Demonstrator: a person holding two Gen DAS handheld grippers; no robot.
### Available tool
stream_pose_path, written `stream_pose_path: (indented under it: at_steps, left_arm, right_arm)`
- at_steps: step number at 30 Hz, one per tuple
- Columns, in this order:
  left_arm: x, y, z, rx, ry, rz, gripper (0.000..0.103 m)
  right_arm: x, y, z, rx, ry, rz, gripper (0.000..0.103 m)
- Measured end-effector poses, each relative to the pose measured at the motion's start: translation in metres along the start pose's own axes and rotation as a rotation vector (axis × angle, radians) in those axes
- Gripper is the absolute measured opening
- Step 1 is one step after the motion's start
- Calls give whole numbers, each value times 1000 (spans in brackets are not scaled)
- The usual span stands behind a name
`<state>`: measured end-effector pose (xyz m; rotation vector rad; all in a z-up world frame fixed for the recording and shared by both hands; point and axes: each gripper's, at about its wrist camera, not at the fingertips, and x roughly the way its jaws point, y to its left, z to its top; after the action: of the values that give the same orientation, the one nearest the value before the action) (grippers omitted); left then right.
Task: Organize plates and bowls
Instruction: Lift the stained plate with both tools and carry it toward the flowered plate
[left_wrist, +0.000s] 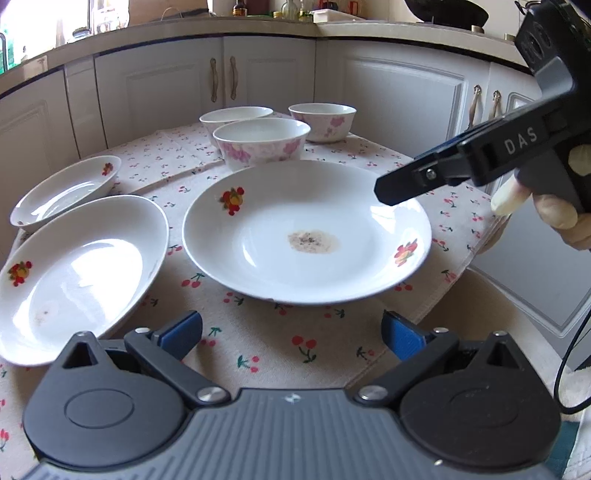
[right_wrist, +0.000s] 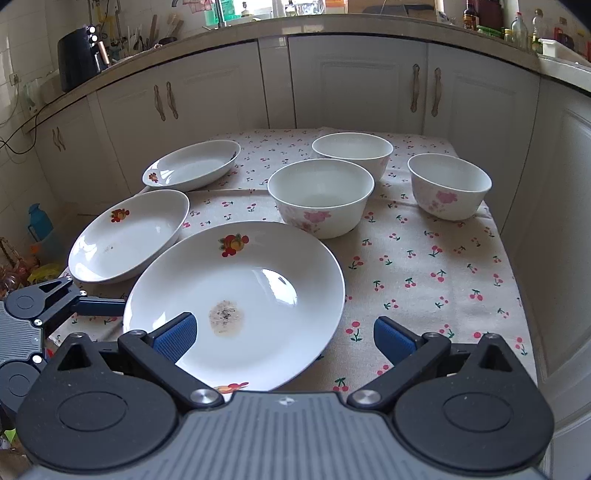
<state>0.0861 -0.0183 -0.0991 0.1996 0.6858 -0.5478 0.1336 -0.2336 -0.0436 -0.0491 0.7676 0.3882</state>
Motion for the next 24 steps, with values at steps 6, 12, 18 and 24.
stream_pose_path:
  at_steps: [6,12,18,24]
  left_arm:
    - [7,2,4,-6,-1,-22,103]
    - [11,5,10,-2,22,-34,103]
    - [11,6,7,1,-5,-36,103]
    - [11,8,5,0,-29,-36,102]
  right_arm:
    - [11,-3,6,-8,19,9,103]
    - [25,-7,12,-6,33,21,103]
    - [37,-12,18,6,36,42,103]
    - [52,-21,23,80,0,89,103]
